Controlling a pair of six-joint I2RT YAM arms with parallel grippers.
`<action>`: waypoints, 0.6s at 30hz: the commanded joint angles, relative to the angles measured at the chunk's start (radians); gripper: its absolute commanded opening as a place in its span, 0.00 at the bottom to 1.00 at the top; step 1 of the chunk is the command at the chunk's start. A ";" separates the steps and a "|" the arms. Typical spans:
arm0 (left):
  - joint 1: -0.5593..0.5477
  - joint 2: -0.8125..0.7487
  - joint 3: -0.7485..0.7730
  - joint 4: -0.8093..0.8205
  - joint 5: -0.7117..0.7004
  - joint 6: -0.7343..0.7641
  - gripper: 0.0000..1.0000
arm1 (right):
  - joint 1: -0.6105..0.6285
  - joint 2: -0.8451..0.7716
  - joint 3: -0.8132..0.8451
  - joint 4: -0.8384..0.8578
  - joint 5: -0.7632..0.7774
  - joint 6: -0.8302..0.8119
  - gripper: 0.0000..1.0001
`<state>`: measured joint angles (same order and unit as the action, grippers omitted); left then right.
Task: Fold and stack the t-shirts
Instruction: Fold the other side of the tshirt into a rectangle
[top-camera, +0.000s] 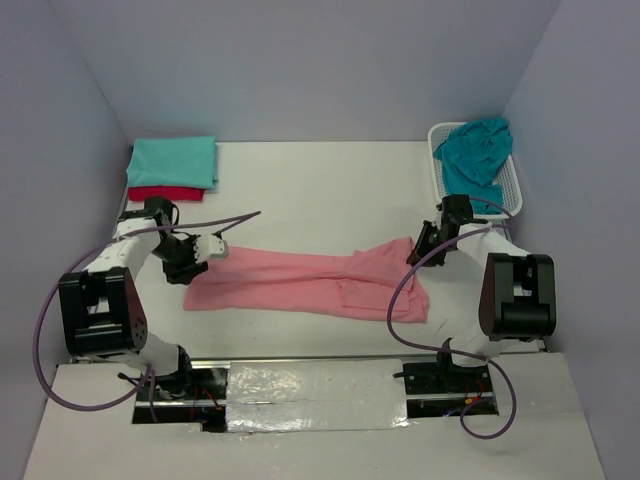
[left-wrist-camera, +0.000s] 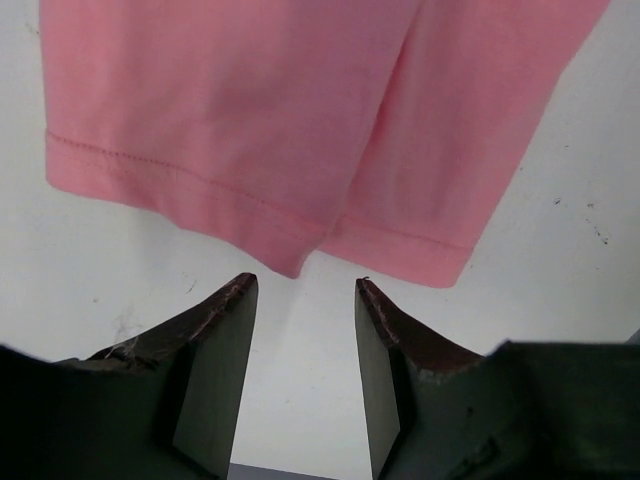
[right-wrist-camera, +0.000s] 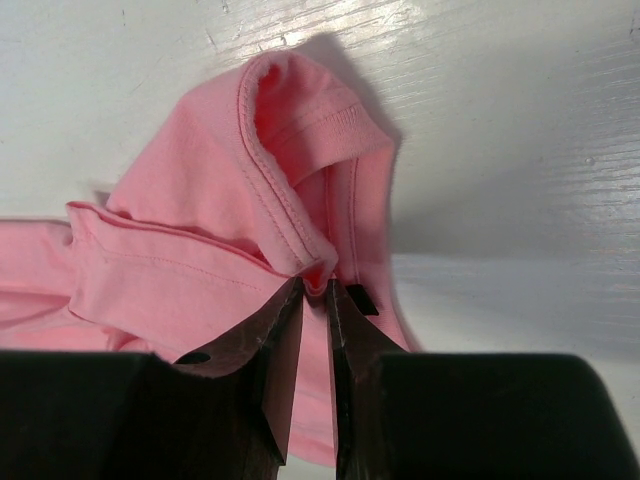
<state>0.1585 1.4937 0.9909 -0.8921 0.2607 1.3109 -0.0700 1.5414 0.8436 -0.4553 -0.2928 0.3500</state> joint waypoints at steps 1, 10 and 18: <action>-0.001 -0.017 0.002 -0.059 0.075 0.175 0.56 | -0.004 -0.001 0.008 0.017 -0.003 -0.006 0.23; -0.028 0.026 -0.031 -0.021 0.042 0.159 0.56 | -0.004 -0.001 0.015 0.012 -0.006 -0.008 0.17; -0.033 0.043 -0.049 0.042 0.043 0.123 0.56 | -0.004 -0.003 0.022 0.003 -0.006 -0.017 0.15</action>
<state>0.1318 1.5356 0.9413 -0.8711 0.2741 1.4342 -0.0700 1.5414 0.8436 -0.4564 -0.2932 0.3489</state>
